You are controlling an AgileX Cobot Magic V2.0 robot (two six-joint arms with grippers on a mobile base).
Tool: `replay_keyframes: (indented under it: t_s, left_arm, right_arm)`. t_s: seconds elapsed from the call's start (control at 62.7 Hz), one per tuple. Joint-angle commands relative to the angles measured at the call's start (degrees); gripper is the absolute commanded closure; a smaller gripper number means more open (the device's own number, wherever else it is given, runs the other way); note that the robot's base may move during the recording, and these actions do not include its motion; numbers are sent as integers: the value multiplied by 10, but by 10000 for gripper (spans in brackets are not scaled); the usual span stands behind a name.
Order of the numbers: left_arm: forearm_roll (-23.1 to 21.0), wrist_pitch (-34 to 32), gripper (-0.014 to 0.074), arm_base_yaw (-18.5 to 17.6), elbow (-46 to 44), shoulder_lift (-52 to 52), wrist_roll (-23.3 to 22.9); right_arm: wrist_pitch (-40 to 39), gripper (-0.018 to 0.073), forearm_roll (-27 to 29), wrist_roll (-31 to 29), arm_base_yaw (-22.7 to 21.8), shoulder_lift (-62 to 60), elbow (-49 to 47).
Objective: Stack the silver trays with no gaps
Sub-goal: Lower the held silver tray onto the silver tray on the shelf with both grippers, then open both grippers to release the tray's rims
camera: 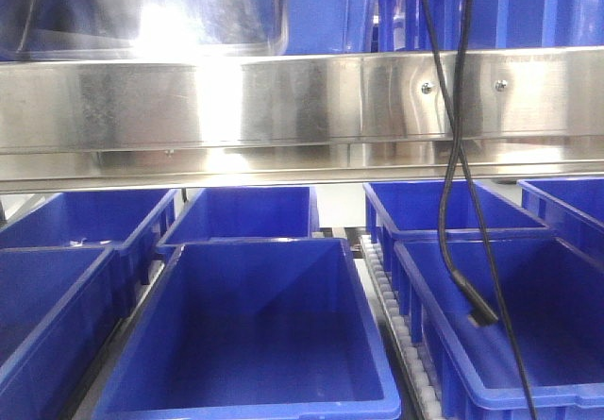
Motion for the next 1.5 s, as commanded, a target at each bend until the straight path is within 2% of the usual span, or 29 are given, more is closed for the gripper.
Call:
replay_keyframes:
  t_s: [0.0, 0.128, 0.207, 0.255, 0.351, 0.383, 0.542, 0.717, 0.909, 1.052, 1.195, 1.371, 1.482]
  left_arm:
    - [-7, 0, 411, -2, -4, 6, -3]
    - [-6, 2, 411, -2, -7, 6, -3]
    - [-8, 11, 420, -2, -12, 6, -3]
    - [-8, 19, 454, -2, -18, 6, -3]
    - [-23, 24, 612, -2, -25, 1, -3]
    - [-23, 24, 622, -2, -26, -2, -3]
    - [-23, 21, 602, -3, -26, -24, -2]
    - [-23, 21, 602, -4, -25, -72, 2]
    - [-16, 10, 602, -28, 14, -139, 66]
    - [-16, -48, 602, -52, 103, -207, 86]
    - [-18, -150, 602, -77, 238, -306, 86]
    - [-20, -262, 602, -82, 380, -420, 86]
    - [-23, -273, 602, -82, 422, -475, 86]
  right_arm:
    - [-8, 329, -10, -6, 1, -1, -5]
    - [-5, 338, -12, -6, 1, -1, -5]
    - [2, 385, -12, -6, 1, -1, -5]
    - [12, 444, -12, -6, 1, -1, -5]
    - [25, 611, -15, -6, 1, -1, -5]
    - [26, 662, -15, -6, 1, -1, -5]
    - [26, 631, -16, -6, 1, -11, -5]
    - [20, 631, -67, -6, 1, -39, -5]
    - [9, 631, -121, -6, 1, -60, -5]
    - [10, 631, -130, -6, 1, -60, -5]
    - [11, 631, -130, -6, 1, -60, -5]
    - [8, 631, -130, -6, 1, -60, -5]
    - [1, 631, -130, -6, 1, -60, -5]
